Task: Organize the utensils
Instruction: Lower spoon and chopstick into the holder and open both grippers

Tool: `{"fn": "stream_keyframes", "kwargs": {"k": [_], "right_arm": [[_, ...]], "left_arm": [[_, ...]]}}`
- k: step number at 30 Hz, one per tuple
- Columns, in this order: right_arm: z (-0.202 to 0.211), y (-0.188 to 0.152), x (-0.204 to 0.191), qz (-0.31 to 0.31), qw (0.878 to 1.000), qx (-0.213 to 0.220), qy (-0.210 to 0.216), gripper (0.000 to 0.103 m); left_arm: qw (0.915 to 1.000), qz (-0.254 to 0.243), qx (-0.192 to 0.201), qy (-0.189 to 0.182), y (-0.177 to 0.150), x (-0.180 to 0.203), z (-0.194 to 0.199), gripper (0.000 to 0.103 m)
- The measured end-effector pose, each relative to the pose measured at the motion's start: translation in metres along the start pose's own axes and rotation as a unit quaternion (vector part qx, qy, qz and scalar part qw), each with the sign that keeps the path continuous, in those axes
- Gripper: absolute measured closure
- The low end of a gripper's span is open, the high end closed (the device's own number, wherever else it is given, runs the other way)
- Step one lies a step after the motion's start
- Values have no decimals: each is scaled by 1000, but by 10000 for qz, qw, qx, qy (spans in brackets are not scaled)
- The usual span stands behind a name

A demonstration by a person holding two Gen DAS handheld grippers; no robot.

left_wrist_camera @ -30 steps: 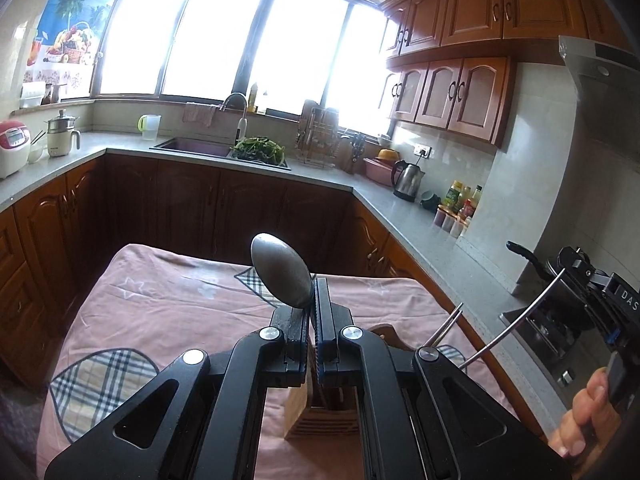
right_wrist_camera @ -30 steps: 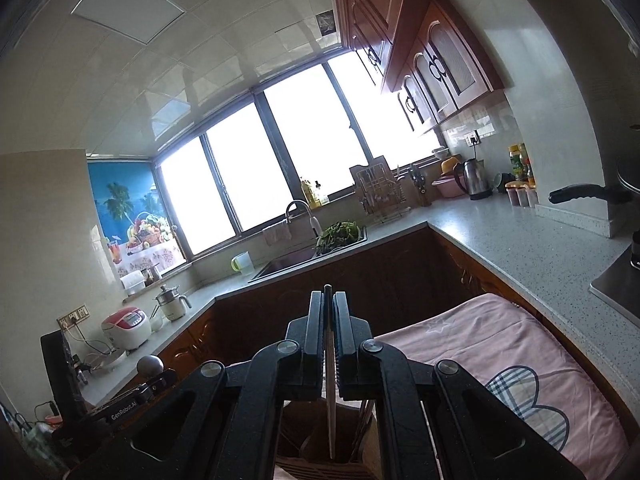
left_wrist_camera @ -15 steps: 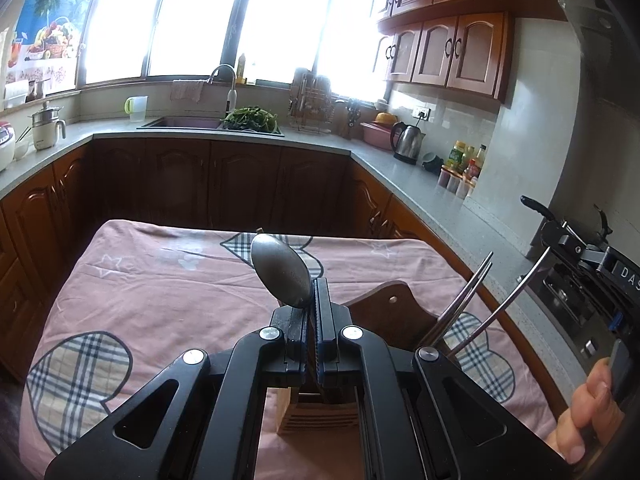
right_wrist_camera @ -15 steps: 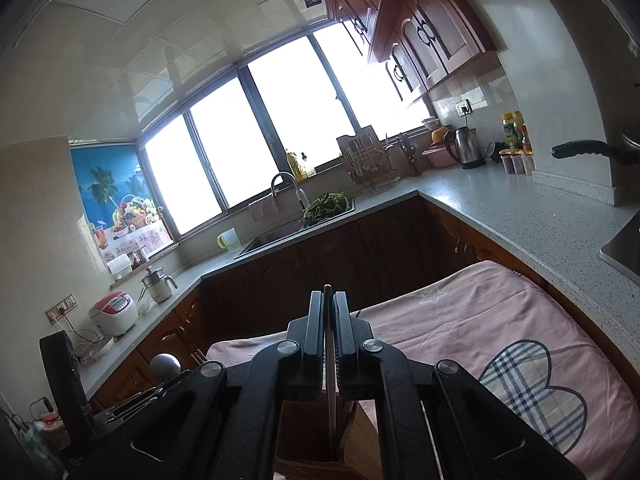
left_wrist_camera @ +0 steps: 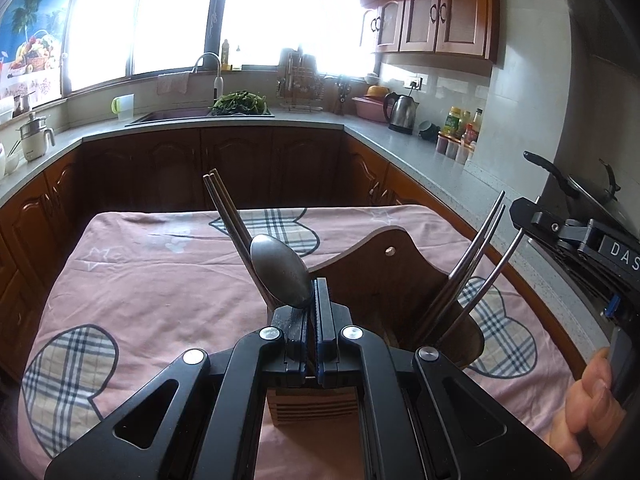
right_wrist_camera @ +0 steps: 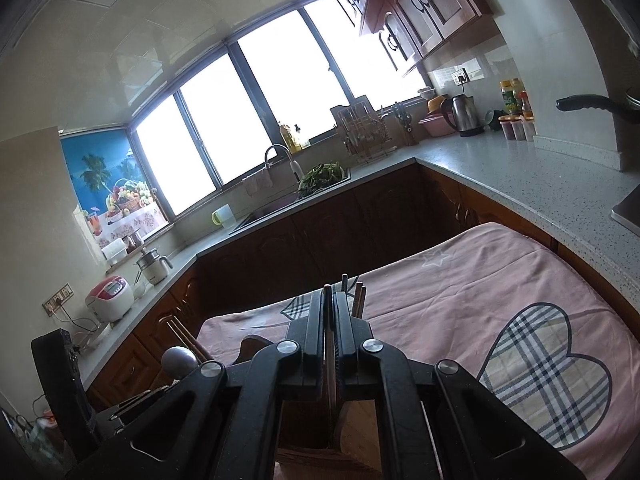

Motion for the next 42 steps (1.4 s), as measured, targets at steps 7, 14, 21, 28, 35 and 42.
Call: {"fn": "stream_keyframes", "kwargs": {"k": [7,14,21,28,35,42], "right_arm": [[-5,-7,2,-10,9999,-103,-31,99],[-5,-7,3,-24,9999,-109,-58,99],[-6,-8,7,-75,9999,-143,-52,99],[-7,-7,12,-145,9998,-152,-41,99],[-8,-8,13,-168,9997,-178,-41,94],[-7,-10,14,-238,9995,-202,-55,87]], "left_arm": [[9999,32,-152,36,-10,-2,-7,101],[9997,135,-204,98,-11,-7,-9,101],[9994,192,-285,101,-12,-9,-13,101],[9992,223,-311,91,-13,-9,-11,101],[9990,250,-348,95,-13,-10,-10,97],[9991,263,-338,18,-11,-5,-5,78]]}}
Point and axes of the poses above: each gripper's, at about its wrist camera, not at the fingertips, and z roughly against the way its jaws point, x to its right, y to its top, the point moved 4 cm from there along -z, roughly the way its jaws point, and after that the axes turned 14 degrees about x, right-handed, at the moved point
